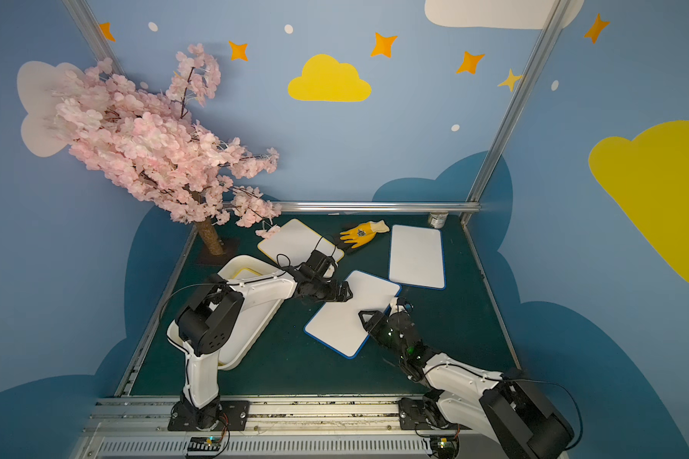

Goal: Put the whiteboard into the storage box
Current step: Pick up the whiteboard at the center of the board.

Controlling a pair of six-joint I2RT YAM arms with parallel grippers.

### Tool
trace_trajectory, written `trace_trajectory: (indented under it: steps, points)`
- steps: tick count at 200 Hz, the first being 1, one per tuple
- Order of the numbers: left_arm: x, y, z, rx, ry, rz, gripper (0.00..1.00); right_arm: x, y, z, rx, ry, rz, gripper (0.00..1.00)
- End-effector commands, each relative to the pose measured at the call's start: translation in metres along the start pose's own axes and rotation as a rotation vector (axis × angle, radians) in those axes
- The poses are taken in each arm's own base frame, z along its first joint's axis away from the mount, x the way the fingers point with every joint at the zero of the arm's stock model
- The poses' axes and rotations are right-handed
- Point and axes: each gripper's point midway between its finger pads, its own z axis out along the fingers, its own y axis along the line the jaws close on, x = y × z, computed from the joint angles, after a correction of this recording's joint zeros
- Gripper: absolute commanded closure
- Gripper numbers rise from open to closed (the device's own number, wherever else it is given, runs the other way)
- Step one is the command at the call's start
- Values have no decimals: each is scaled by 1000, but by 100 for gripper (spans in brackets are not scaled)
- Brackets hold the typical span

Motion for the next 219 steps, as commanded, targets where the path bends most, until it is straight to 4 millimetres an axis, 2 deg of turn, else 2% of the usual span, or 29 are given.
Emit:
trace_trajectory:
  steps: [1, 16, 49, 84, 120, 150, 174, 219]
  points:
    - [32, 4, 8, 1, 120, -37, 1, -6, 14, -1, -55, -28, 6, 57]
    - [31, 3, 8, 2, 116, -36, 1, -6, 13, -2, -54, -31, 8, 60]
    - [28, -1, 6, 16, 104, -35, 1, -9, 10, -6, -56, -56, 19, 76]
    - [22, -9, 2, 45, 81, -37, 1, -11, 9, -9, -52, -71, 22, 84]
    - [7, -23, -16, 75, 21, -13, 0, -14, 12, -13, -42, -83, 0, 93]
    - [-9, -41, -53, 84, -37, 40, 1, -21, 22, -21, -38, -110, -57, 95]
    - [-21, -42, -93, 12, -104, 90, 0, -30, 30, -33, -23, -144, -118, 97]
    - [-22, -34, -168, -112, -161, 161, 0, -45, 74, -58, -43, -175, -229, 100]
